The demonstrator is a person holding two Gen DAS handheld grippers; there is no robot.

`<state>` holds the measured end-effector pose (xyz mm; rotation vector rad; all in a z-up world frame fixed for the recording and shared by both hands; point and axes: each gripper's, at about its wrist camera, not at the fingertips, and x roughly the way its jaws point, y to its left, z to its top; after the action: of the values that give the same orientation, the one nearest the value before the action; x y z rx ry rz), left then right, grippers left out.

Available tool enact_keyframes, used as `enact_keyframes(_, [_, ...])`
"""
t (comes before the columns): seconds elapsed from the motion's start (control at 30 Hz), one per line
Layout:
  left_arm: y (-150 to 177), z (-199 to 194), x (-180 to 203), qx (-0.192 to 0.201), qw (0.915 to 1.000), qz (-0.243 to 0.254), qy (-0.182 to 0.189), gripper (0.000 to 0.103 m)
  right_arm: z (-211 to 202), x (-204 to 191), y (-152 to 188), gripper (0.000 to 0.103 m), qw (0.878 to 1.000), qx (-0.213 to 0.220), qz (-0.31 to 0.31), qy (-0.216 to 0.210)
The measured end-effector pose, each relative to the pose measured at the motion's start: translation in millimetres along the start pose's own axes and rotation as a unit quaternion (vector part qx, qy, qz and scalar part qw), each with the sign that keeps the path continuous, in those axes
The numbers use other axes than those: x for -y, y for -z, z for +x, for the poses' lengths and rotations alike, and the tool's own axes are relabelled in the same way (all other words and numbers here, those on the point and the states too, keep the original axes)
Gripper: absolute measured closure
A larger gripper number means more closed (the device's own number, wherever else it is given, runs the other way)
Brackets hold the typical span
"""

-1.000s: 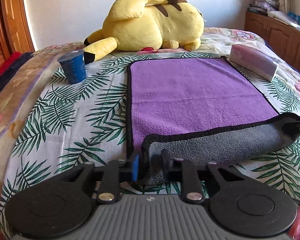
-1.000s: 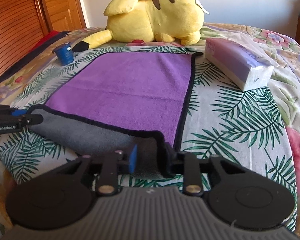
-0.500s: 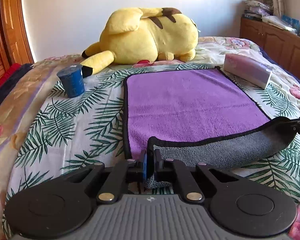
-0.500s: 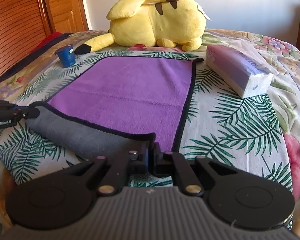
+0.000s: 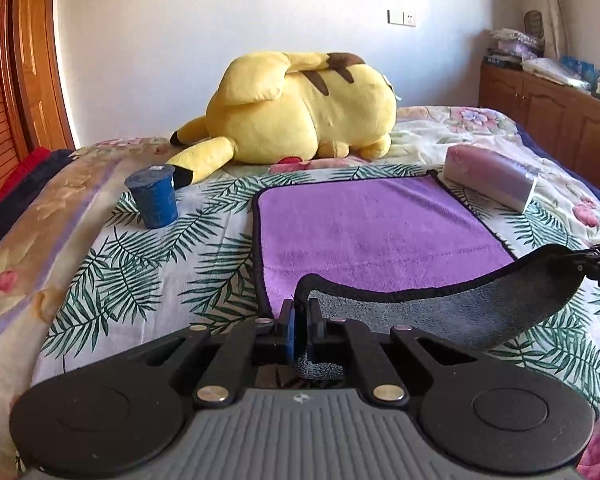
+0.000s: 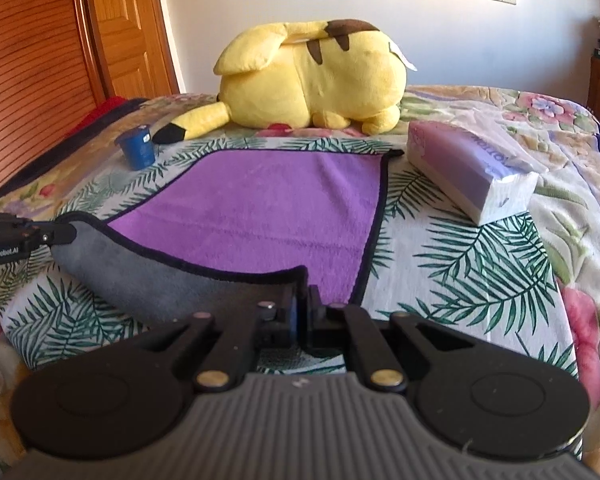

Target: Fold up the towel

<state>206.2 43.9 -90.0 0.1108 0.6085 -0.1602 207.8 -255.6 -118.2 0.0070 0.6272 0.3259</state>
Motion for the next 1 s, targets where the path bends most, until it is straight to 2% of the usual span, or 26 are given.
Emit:
enact_keyframes(0.67, [-20.2,-9.0,-1.5,0.035,0.9993,-0.009,0.007,0.098,-1.2,3.7,-13.1,0.098,0.999,0.037,-0.017,0.001])
enact_keyframes(1.0, [-29.2,-10.9,0.5,0.044,0.9990,-0.003,-0.002,0.098,0.6,6.0,-17.6,0.098,0.999,0.048,-0.022,0.002])
